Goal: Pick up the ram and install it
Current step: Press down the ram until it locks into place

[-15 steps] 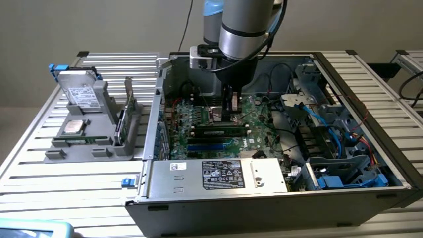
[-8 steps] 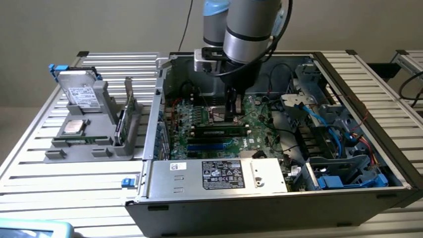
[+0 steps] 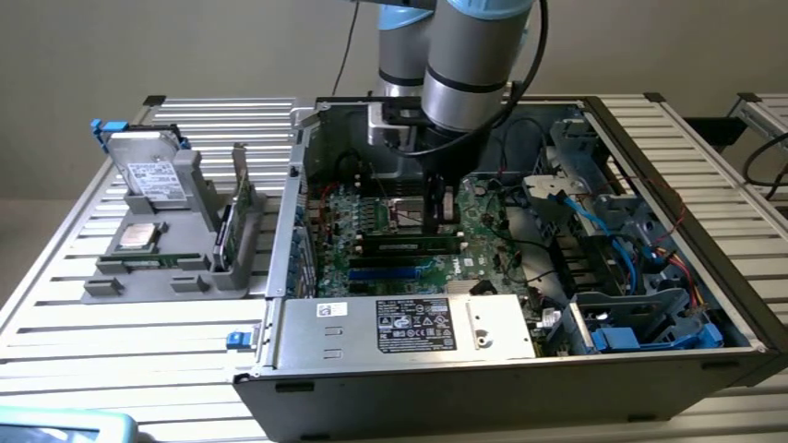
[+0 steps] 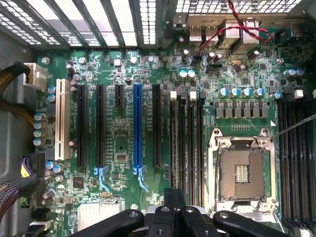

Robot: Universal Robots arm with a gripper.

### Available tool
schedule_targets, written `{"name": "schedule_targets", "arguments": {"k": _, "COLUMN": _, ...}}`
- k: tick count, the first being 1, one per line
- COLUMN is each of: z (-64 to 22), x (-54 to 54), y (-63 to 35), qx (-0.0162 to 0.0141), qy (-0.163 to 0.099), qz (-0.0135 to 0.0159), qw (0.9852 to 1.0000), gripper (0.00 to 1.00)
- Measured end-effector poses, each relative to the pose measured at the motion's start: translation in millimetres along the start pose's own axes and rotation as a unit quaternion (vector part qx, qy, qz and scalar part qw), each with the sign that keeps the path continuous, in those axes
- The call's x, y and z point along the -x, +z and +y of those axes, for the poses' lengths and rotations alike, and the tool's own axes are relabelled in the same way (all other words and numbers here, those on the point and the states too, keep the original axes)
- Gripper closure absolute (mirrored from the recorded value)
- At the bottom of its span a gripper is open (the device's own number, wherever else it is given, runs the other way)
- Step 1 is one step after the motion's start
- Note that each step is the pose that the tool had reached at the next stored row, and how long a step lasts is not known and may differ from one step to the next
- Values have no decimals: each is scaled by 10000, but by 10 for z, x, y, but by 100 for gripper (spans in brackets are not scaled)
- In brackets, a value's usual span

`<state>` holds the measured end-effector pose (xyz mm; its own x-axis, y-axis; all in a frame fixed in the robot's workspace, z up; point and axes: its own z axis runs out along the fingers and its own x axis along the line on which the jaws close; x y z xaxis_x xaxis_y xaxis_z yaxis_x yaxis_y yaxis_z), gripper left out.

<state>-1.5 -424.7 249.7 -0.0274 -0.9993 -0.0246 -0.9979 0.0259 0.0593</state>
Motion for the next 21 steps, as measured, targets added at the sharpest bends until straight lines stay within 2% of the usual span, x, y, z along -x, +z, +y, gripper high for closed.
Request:
{"name": "schedule_targets", "arguments": {"k": 6, "z": -45, "x": -14, "y": 90, "qx": 0, "qy": 0, "qz": -7, "qw": 10000, "gripper": 89}}
{"name": "schedule_targets", "arguments": {"k": 10, "z": -82, "x": -16, "y": 98, "qx": 1, "qy": -1, "qz": -6, "qw": 10000, "gripper": 89}}
{"name": "schedule_targets", "arguments": {"k": 21, "z": -84, "x": -17, "y": 142, "qx": 3, "qy": 0, "qz": -6, "qw": 10000, "gripper": 89}}
